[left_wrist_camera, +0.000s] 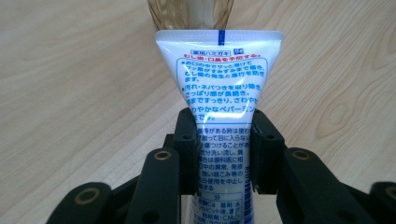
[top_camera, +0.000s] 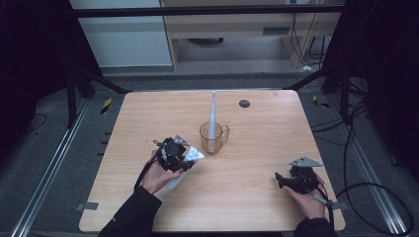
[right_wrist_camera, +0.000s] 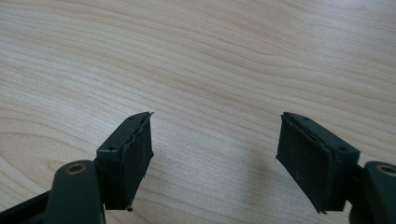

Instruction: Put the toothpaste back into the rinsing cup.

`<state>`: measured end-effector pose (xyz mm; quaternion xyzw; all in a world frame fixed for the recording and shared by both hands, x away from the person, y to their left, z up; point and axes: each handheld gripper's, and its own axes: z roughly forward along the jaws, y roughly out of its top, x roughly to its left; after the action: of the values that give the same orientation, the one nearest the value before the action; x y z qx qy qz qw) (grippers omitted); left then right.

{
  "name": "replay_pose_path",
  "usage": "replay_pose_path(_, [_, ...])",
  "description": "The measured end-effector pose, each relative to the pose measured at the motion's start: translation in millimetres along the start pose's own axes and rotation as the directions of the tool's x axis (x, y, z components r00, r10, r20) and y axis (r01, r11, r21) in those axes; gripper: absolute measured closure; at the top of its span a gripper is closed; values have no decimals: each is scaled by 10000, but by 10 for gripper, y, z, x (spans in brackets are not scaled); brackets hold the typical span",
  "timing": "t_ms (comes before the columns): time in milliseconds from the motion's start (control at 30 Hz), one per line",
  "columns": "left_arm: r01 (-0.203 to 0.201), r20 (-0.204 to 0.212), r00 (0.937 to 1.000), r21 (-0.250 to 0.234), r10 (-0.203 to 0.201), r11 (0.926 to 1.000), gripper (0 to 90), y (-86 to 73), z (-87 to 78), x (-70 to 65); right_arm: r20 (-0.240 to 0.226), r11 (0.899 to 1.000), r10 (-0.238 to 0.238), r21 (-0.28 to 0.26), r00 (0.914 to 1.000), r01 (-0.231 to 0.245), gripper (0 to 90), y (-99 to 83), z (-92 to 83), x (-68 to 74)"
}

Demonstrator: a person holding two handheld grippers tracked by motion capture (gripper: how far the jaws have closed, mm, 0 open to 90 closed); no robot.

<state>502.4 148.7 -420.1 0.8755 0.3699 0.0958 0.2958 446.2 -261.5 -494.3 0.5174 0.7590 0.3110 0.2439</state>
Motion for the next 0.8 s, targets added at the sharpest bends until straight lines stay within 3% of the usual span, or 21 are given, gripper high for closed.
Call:
replay_pose_path(233, [130, -304, 9994, -1192, -167, 9928, 682, 33, -294, 13, -9, 10000, -19, -23, 10000, 19, 264, 1, -2, 3])
replay_pose_path(567, [185, -904, 9949, -2781, -453, 9604, 682, 88, -462, 20, -56, 10000, -31, -53, 10000, 30, 260, 6, 17, 18])
replay_pose_path(800, [177, -1042, 9931, -3254, -545, 9454, 683, 203, -488, 39, -78, 9998, 42, -192, 10000, -44, 256, 9, 2, 29])
